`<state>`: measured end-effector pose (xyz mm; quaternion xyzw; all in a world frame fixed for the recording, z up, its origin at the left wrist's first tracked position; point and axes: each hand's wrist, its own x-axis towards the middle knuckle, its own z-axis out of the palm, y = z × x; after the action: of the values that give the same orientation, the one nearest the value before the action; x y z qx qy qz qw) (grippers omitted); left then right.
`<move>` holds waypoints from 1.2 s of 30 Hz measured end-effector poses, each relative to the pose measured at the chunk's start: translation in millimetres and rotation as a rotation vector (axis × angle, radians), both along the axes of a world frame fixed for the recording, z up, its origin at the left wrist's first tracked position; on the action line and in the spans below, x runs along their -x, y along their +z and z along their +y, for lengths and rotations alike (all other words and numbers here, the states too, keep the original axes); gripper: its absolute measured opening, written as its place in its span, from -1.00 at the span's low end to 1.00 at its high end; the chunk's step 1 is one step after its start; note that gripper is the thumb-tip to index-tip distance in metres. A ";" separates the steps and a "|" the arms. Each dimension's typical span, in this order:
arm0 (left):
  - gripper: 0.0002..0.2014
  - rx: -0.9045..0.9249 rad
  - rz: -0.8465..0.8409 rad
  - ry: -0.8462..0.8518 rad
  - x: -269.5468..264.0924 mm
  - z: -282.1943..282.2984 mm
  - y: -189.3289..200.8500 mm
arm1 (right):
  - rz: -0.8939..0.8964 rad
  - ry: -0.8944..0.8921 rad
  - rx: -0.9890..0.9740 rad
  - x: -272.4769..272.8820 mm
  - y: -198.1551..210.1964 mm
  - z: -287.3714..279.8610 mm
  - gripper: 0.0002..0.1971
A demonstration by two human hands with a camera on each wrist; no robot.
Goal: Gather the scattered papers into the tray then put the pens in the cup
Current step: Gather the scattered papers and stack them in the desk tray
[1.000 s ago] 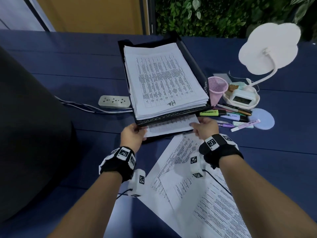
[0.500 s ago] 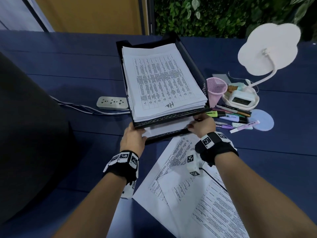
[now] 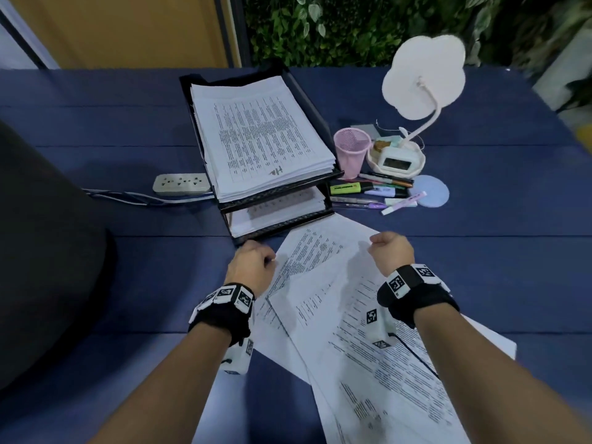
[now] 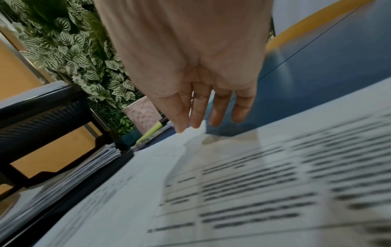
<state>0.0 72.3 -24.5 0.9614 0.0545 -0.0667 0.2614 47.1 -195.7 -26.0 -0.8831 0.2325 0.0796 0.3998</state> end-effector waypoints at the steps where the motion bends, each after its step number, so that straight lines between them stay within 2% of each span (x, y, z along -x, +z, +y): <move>1: -0.81 0.003 0.033 -0.034 4.7 -5.3 -2.1 | 0.017 0.006 0.025 7.7 0.4 -8.4 -0.76; 7: -0.57 -0.132 0.280 -0.117 20.8 -37.1 0.1 | 0.140 0.037 0.165 47.5 5.8 -54.6 -0.62; 11: -0.33 -0.183 0.358 -0.119 28.0 -53.1 2.5 | 0.337 0.231 0.417 64.6 12.2 -72.7 -0.41; 13: -0.27 -0.203 0.369 -0.108 30.1 -58.9 2.4 | 0.400 0.294 0.474 70.3 11.8 -79.7 -0.28; 17: -0.38 -0.151 0.372 -0.076 33.5 -70.7 5.6 | 0.412 0.327 0.416 80.6 6.9 -89.6 -0.22; 22: -0.56 -0.079 0.326 -0.030 31.9 -79.3 12.0 | 0.413 0.354 0.323 87.3 8.4 -95.5 -0.31; 28: -0.55 0.080 0.350 -0.039 25.5 -83.7 19.0 | 0.409 0.352 0.282 88.6 10.8 -94.9 -0.37; 30: -0.48 0.112 0.370 -0.038 24.2 -86.7 23.6 | 0.414 0.352 0.284 87.5 10.3 -95.1 -0.36; 32: -0.41 0.098 0.400 -0.097 23.6 -88.8 28.3 | 0.414 0.351 0.277 86.6 10.5 -95.3 -0.37; 36: -0.41 -0.005 0.375 -0.172 19.9 -88.2 34.5 | 0.398 0.354 0.238 86.2 12.3 -96.9 -0.41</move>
<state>-19.9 -15.9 10.0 0.9339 0.0200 -0.2666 0.2375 -39.1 -292.7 -13.6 -0.9175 0.1562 0.2922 0.2199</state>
